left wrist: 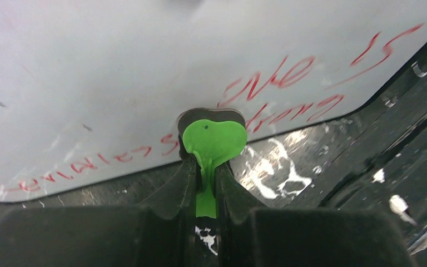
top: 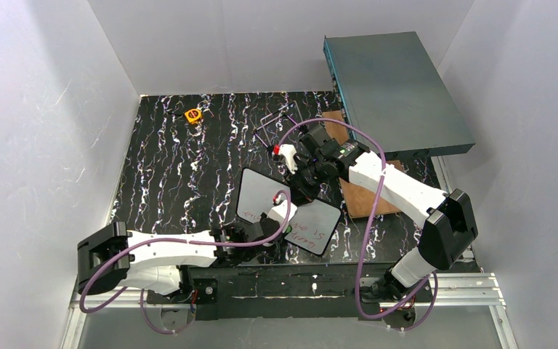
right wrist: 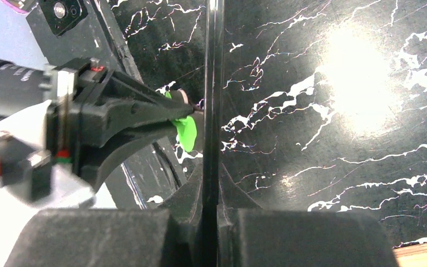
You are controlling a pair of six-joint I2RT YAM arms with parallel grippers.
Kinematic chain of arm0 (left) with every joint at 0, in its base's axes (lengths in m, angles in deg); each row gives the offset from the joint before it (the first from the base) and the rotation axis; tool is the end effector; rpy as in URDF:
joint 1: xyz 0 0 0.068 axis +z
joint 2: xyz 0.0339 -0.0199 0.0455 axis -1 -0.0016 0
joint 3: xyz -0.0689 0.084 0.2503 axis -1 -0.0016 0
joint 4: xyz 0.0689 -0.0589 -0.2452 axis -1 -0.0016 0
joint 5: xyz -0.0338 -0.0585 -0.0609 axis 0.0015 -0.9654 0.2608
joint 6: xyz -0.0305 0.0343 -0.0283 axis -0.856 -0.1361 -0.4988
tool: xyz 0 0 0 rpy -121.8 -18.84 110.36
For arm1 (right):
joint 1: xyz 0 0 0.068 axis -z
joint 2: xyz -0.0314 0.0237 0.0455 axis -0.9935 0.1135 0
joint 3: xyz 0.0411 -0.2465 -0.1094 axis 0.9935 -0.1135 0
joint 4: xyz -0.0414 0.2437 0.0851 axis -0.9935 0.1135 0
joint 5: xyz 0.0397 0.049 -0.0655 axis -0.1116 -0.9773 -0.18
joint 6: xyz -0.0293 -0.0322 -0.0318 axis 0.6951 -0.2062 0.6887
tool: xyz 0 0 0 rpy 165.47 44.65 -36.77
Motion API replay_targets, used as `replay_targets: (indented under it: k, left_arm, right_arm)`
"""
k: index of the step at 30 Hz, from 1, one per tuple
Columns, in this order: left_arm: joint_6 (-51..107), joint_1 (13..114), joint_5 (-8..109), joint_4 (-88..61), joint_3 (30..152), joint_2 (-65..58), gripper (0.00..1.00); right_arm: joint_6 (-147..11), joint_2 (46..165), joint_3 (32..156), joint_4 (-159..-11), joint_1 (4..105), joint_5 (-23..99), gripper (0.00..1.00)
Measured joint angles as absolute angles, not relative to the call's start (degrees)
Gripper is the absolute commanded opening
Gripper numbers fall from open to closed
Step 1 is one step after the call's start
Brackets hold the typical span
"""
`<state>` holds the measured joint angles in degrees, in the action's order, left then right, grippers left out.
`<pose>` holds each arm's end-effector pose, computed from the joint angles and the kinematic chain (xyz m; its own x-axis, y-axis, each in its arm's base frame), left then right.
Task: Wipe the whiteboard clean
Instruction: Erase the center of the board with the whiteboard.
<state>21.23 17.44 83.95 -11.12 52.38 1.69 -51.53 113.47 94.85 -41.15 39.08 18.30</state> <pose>0.0902 -0.2356 0.2089 -0.3868 0.2874 -0.8763 0.6683 0.7421 -0.0516 0.2207 0.2390 0.2936 -0.4543 -0.6576 -0.6010 -0.8905 0.3538 0.2860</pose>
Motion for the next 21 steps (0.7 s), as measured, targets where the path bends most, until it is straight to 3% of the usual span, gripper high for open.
replay_targets:
  k: [11, 21]
  left_arm:
    - [20.40, 17.46, 81.68, -10.42, 49.98, -0.45, 0.00]
    - [24.66, 17.42, 79.25, -12.98, 57.72, -4.34, 0.00]
  right_arm:
    - [-51.55, 113.47, 94.85, -41.15, 39.06, 18.19, 0.01]
    - [-51.83, 113.47, 94.85, -41.04, 39.30, 18.95, 0.01]
